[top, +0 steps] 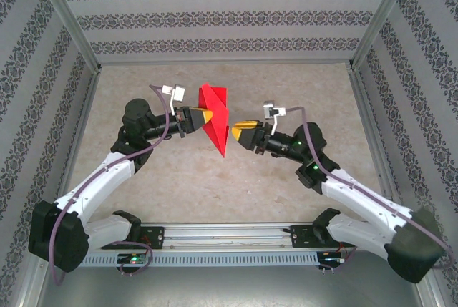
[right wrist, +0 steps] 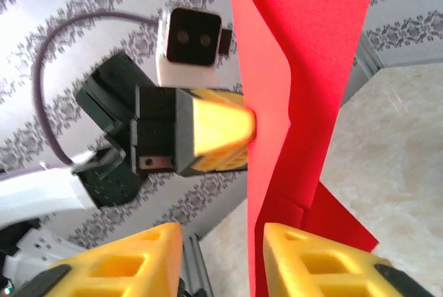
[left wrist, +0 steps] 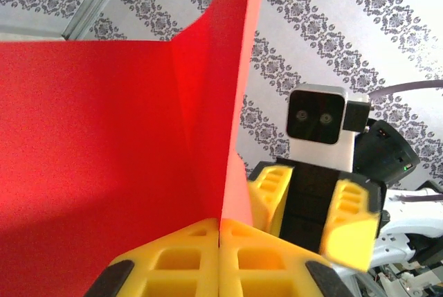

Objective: Fold a paper plane with a square sheet of paper (fold left side to right side)
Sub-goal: Turn over the paper at the center of the table.

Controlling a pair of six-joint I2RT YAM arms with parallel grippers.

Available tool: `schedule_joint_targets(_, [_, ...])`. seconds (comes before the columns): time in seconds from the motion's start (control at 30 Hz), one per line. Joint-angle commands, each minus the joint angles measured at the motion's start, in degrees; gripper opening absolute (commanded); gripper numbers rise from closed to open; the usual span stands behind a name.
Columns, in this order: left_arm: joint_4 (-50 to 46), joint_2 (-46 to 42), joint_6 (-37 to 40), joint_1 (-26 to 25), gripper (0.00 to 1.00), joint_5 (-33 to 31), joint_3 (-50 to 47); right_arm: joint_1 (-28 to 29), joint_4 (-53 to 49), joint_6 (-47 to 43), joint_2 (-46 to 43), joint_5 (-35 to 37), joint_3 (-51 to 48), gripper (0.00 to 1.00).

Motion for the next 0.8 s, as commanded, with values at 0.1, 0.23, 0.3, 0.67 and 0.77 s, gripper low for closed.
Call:
schedule_joint_targets(0.1, [7.0,-0.9,-1.8,-1.2,0.03,-1.1,-1.2,-1.5,-4.6,1.9,-5.3,4.9,-4.8,0.60])
schedule_joint_targets(0.23, [7.6,-0.5,-2.1,-1.7,0.03,-1.1,-1.2,-0.7,-3.0,3.3,-3.2,2.9,-5.0,0.77])
schedule_joint_targets(0.3, [7.9,-0.3,-2.3,-2.1,0.03,-1.1,-1.1,0.3,-2.3,3.0,-1.8,2.1,-4.2,0.83])
schedule_joint_targets(0.67, [9.2,1.2,-3.4,-4.0,0.02,-1.4,-0.8,3.9,2.9,1.9,6.8,-0.1,1.3,0.71])
schedule_joint_targets(0.77, [9.8,1.6,-4.0,-4.2,0.02,-1.6,-1.1,3.9,3.1,1.5,6.9,0.0,2.0,0.63])
